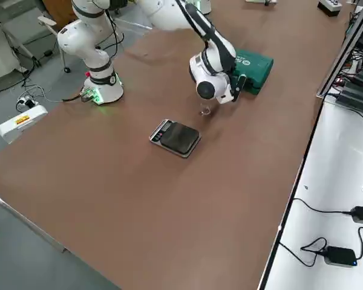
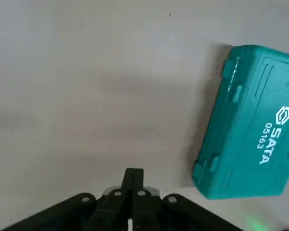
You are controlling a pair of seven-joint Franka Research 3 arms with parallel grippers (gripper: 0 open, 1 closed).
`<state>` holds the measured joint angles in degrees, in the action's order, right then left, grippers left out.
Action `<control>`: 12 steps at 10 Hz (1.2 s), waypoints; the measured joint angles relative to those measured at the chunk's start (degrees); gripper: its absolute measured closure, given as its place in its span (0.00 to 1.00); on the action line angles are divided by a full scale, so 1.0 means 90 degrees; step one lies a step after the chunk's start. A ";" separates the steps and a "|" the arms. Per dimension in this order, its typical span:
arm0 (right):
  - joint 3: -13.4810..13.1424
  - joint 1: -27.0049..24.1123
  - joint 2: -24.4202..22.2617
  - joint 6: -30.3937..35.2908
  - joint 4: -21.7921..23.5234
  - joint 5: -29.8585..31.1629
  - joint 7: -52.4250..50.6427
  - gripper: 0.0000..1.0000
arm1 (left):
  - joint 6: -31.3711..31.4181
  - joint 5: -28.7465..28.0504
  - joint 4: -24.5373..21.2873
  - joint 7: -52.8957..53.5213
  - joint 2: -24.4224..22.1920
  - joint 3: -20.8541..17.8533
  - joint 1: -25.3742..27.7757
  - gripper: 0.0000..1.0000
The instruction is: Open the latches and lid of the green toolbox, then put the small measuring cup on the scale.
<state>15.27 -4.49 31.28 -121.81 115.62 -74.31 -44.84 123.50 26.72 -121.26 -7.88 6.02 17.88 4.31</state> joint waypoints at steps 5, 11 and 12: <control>0.0026 0.0625 0.0062 -0.0615 -0.0006 -0.0625 -0.0089 0.00 | 0.0555 0.0351 -0.0207 -0.0001 0.0312 0.0222 0.0000 0.99; 0.0027 0.0778 0.0267 -0.0648 -0.0004 -0.0905 -0.0270 0.06 | 0.0866 0.0419 -0.0432 -0.0042 0.0366 0.0444 -0.0004 0.99; 0.0026 0.0787 0.0319 -0.0648 -0.0004 -0.1015 -0.0410 0.15 | 0.1044 0.0419 -0.0449 -0.0042 0.0408 0.0487 -0.0005 0.99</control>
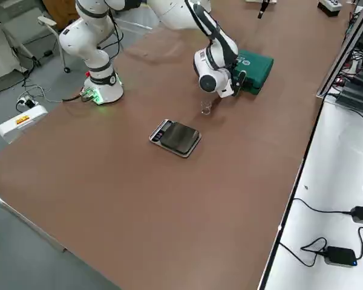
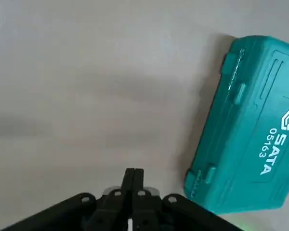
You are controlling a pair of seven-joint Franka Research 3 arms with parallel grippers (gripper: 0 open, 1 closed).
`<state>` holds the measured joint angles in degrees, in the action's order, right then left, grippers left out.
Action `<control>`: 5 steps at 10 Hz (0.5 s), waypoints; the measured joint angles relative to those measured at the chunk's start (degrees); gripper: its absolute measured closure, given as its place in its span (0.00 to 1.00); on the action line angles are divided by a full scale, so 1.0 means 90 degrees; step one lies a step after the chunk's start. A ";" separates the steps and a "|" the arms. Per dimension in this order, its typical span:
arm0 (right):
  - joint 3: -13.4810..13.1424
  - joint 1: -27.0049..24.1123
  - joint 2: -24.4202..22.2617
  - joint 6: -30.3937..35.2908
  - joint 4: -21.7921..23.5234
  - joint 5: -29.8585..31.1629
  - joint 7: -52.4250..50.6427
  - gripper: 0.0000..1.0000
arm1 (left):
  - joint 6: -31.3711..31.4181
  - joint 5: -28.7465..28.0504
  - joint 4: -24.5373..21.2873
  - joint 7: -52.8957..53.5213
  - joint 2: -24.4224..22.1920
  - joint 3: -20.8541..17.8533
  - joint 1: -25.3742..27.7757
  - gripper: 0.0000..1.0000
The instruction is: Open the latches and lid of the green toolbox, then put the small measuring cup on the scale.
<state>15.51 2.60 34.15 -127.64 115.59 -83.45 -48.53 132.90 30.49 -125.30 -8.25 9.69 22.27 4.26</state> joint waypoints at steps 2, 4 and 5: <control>0.0000 0.0026 0.0073 0.0000 -0.0001 -0.0077 -0.0107 0.27 | 0.0276 0.0000 -0.0009 -0.0002 0.0198 0.0100 -0.0023 0.99; -0.0007 0.0027 0.0081 -0.0034 -0.0001 -0.0080 -0.0126 0.43 | 0.0327 0.0001 -0.0009 -0.0003 0.0274 0.0102 -0.0027 0.99; -0.0017 0.0027 0.0101 -0.0050 0.0002 -0.0081 -0.0140 0.48 | 0.0329 0.0001 -0.0008 -0.0003 0.0276 0.0102 -0.0027 0.99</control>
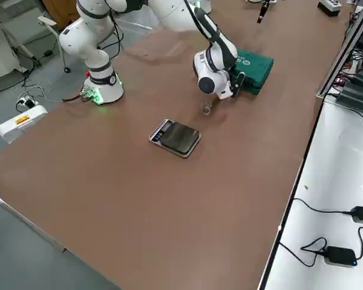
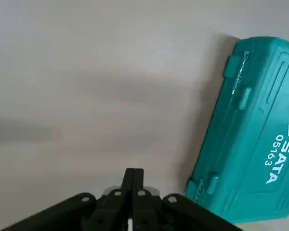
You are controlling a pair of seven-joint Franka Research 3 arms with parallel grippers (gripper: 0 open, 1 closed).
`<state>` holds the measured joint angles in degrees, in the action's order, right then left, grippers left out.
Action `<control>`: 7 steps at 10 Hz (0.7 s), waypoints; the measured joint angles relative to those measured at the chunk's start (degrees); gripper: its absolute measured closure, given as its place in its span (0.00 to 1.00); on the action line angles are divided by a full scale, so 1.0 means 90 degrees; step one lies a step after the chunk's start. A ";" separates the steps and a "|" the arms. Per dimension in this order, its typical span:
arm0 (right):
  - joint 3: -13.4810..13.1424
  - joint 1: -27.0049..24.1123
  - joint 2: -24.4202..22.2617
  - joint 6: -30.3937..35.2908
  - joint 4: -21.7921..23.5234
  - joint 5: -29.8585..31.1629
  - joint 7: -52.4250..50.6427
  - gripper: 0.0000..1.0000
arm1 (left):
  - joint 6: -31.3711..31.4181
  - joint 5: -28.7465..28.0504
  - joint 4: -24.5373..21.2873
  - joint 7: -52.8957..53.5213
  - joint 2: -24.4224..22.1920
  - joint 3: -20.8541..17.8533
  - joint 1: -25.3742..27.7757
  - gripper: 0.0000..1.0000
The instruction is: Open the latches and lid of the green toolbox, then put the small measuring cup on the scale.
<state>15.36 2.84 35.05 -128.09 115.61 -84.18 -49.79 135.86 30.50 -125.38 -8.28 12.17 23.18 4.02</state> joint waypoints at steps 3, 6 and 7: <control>-0.0029 0.0000 0.0008 -0.0009 -0.0013 0.0000 0.0000 0.74 | 0.0001 0.0000 0.0001 -0.0003 0.0000 0.0000 0.0000 0.99; -0.0019 0.0004 -0.0044 0.0051 -0.0070 0.0007 -0.0077 0.79 | 0.0005 0.0000 0.0003 -0.0029 0.0000 0.0000 0.0000 0.99; -0.0011 0.0015 -0.0093 0.0052 -0.0082 0.0014 0.0014 0.79 | 0.0010 0.0000 0.0010 -0.0058 0.0000 0.0000 0.0001 0.99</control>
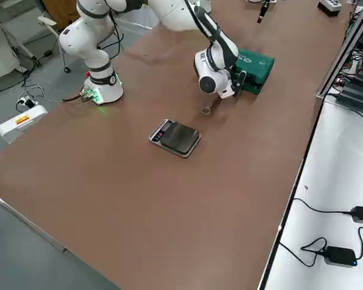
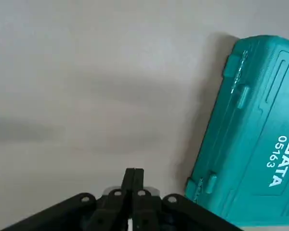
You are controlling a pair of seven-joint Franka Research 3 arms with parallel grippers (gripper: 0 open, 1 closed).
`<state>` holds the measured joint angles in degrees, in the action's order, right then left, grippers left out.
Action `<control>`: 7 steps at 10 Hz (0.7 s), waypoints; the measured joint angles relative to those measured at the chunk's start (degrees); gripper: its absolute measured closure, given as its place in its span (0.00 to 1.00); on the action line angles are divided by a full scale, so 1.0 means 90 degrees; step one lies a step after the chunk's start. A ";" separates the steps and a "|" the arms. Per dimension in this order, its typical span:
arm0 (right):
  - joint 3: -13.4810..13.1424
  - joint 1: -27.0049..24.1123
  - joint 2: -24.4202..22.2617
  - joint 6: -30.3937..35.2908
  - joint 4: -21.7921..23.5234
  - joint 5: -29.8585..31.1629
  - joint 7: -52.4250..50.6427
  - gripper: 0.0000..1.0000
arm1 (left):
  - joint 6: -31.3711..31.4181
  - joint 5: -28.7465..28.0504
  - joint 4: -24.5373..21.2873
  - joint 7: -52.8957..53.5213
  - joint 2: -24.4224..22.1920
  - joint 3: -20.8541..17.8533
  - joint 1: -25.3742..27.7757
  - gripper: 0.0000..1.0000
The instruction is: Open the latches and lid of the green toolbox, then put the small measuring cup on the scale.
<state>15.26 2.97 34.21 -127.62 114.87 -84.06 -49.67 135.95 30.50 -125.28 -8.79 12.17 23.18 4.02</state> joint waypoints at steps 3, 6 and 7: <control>0.0003 0.0110 -0.0304 -0.0009 -0.0018 0.0018 0.0428 0.78 | 0.0010 0.0000 0.0054 -0.0036 0.0000 -0.0001 0.0003 0.99; 0.0004 0.0239 -0.0679 -0.0080 -0.0029 0.0268 0.1153 0.73 | 0.0016 0.0000 0.0093 -0.0078 0.0000 -0.0003 0.0007 0.99; 0.0004 0.0277 -0.0801 -0.0084 -0.0024 0.0305 0.1344 0.73 | 0.0018 0.0000 0.0107 -0.0087 0.0000 -0.0003 0.0007 0.99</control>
<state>15.30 5.47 27.00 -128.37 114.65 -81.31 -37.57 136.11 30.50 -124.32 -9.58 12.17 23.16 4.08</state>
